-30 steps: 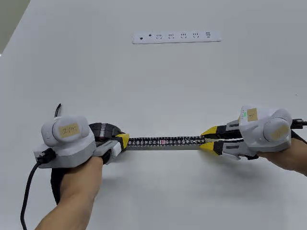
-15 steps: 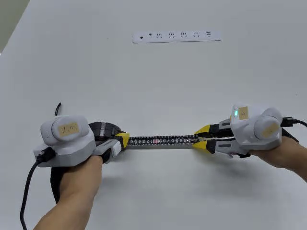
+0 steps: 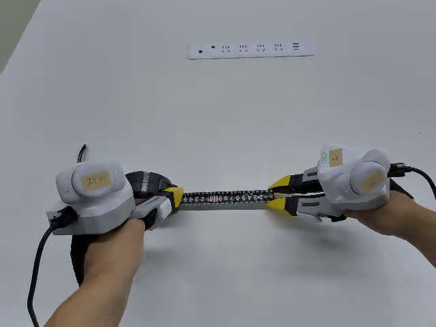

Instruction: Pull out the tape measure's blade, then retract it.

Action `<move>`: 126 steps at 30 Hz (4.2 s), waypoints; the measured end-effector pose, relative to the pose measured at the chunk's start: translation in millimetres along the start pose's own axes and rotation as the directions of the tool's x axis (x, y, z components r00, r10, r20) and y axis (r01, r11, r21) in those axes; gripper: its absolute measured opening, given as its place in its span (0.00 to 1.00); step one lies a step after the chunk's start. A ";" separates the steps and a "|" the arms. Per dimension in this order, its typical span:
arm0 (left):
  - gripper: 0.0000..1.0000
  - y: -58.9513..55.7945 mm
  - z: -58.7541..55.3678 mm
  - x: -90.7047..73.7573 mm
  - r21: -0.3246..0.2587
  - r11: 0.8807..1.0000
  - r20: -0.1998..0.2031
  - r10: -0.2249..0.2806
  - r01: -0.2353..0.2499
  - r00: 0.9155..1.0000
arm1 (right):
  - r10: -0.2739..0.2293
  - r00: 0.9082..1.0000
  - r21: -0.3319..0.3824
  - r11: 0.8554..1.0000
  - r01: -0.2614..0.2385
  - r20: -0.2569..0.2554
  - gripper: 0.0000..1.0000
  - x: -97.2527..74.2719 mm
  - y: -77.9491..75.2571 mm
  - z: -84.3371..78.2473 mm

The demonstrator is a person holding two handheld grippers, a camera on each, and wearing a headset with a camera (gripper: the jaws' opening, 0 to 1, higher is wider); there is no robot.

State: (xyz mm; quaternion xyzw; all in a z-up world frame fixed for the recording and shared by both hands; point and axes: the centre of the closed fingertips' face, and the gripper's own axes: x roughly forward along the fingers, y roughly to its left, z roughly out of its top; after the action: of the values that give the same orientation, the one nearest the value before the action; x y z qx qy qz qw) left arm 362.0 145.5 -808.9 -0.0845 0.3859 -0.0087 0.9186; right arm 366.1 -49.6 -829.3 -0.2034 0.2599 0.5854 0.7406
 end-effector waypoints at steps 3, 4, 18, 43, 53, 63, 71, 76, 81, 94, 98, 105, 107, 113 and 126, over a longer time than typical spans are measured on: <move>0.61 0.0 0.1 0.0 -0.002 1.000 0.000 -0.001 0.001 1.000 | 0.003 1.000 0.001 1.000 -0.003 0.002 0.11 2.3 0.6 2.1; 0.61 0.1 0.1 0.0 -0.003 1.000 0.000 -0.001 0.001 1.000 | 0.003 1.000 0.000 1.000 -0.003 0.003 0.11 3.0 0.7 2.7; 0.61 -0.4 -0.1 0.3 -0.002 1.000 0.001 0.002 -0.002 1.000 | 0.022 1.000 -0.008 1.000 -0.022 0.006 0.11 17.1 4.3 12.9; 0.61 0.2 0.6 0.0 -0.026 1.000 0.005 -0.006 0.006 1.000 | 0.041 0.999 -0.006 0.999 -0.041 0.029 0.11 38.6 12.0 33.1; 0.61 0.3 0.3 -0.6 -0.033 0.999 0.003 -0.012 0.012 1.000 | 0.054 0.998 -0.004 0.999 -0.054 0.038 0.11 52.7 18.5 43.1; 0.61 0.6 0.3 -0.5 -0.039 0.999 0.000 -0.018 0.018 1.000 | 0.066 0.997 -0.011 0.998 -0.065 0.044 0.11 67.1 24.7 54.1; 0.61 1.3 0.2 -0.3 -0.043 0.999 -0.001 -0.020 0.020 1.000 | 0.072 0.996 -0.020 0.997 -0.071 0.048 0.12 79.7 30.4 63.2; 0.61 1.3 0.3 -0.5 -0.044 0.999 0.000 -0.021 0.021 1.000 | 0.076 0.996 -0.025 0.997 -0.075 0.049 0.12 87.9 34.0 69.3; 0.61 1.3 0.5 -0.7 -0.048 0.999 0.000 -0.023 0.023 1.000 | 0.080 0.995 -0.028 0.997 -0.078 0.052 0.12 94.6 36.9 74.8; 0.61 0.6 0.3 -0.4 -0.047 0.999 -0.003 -0.024 0.024 1.000 | 0.097 0.995 -0.075 0.993 -0.094 0.036 0.12 109.5 44.2 85.1; 0.61 0.7 0.4 -0.7 -0.052 0.998 -0.001 -0.025 0.025 1.000 | 0.099 0.994 -0.076 0.992 -0.096 0.037 0.12 109.2 44.1 84.8; 0.62 0.4 0.0 -0.3 -0.039 0.999 0.000 -0.025 0.025 1.000 | 0.104 0.994 -0.108 0.989 -0.102 0.019 0.13 111.0 46.0 84.4; 0.62 0.4 -0.1 -0.2 -0.034 0.999 0.000 -0.025 0.025 1.000 | 0.105 0.994 -0.118 0.988 -0.102 0.016 0.13 111.4 46.1 84.4; 0.63 0.1 0.4 -0.6 -0.028 0.999 0.000 -0.028 0.028 1.000 | 0.101 0.995 -0.126 0.987 -0.099 0.012 0.14 111.7 46.2 84.8; 0.64 0.0 0.2 -0.3 -0.011 1.000 0.003 -0.022 0.022 1.000 | 0.092 0.996 -0.148 0.985 -0.091 -0.002 0.15 112.2 46.2 84.7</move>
State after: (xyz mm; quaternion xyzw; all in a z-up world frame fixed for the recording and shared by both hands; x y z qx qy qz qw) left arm 362.0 145.6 -808.5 -0.0937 0.3836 -0.0167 0.9186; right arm 353.7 97.8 -832.8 -0.2441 0.2231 0.6369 0.6965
